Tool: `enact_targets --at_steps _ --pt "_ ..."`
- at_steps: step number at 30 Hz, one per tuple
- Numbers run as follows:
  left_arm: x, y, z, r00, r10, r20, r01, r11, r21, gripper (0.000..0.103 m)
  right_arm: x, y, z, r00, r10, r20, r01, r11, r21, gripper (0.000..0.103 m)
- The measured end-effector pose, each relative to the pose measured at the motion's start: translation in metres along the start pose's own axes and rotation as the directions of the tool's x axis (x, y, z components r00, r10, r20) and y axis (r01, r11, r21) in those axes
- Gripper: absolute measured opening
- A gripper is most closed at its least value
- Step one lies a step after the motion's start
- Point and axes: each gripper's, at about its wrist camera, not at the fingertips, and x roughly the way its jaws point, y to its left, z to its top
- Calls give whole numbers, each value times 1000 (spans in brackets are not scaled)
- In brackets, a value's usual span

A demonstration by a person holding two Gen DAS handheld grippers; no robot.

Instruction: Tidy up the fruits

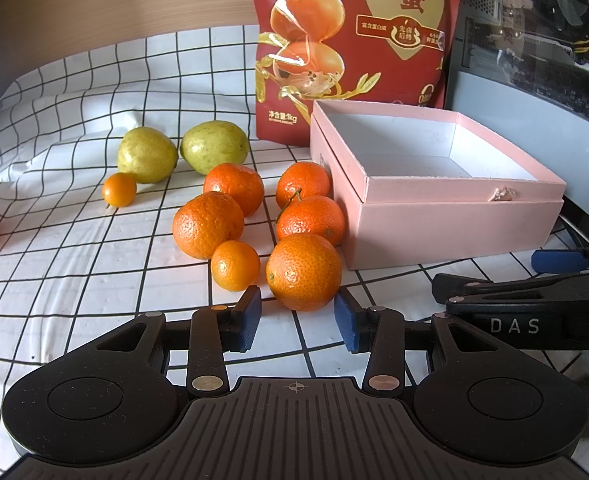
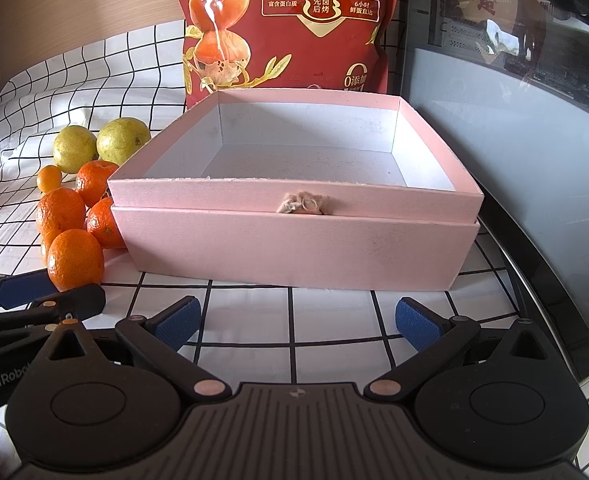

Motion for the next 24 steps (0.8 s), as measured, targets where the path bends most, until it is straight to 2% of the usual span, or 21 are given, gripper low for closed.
enact_targets --at_steps 3,5,7,9,12,15,17,20,24 --pt "-1 1 -1 1000 -4 0 4 1000 -1 46 0 2 -2 1000 7 -1 -7 1000 -8 103" --pt "0 5 0 1000 -30 0 30 999 19 45 2 -1 4 999 26 -37 -26 999 -25 103" --pt "-10 16 -4 996 -90 2 90 996 -9 45 3 -6 10 994 49 -93 -53 998 -36 103" --pt "-26 32 -8 989 -144 34 146 987 -63 45 1 -4 8 993 50 -105 -55 997 -47 103" --pt "-53 61 -8 986 -122 118 136 983 -122 44 -4 -3 1 995 48 -86 -53 997 -48 103" --pt "-60 91 0 985 -108 135 136 965 -222 44 -8 -2 0 993 40 -107 -45 998 -41 103" --pt "-56 105 4 985 -120 125 150 951 -270 44 -9 -2 0 993 41 -108 -46 998 -45 103" --pt "-35 106 11 984 -162 69 175 948 -267 44 -10 -4 -5 995 61 -76 -65 996 -59 103" --pt "-8 92 13 979 -205 -3 198 946 -258 44 -10 -5 -4 995 63 -75 -67 996 -60 103"
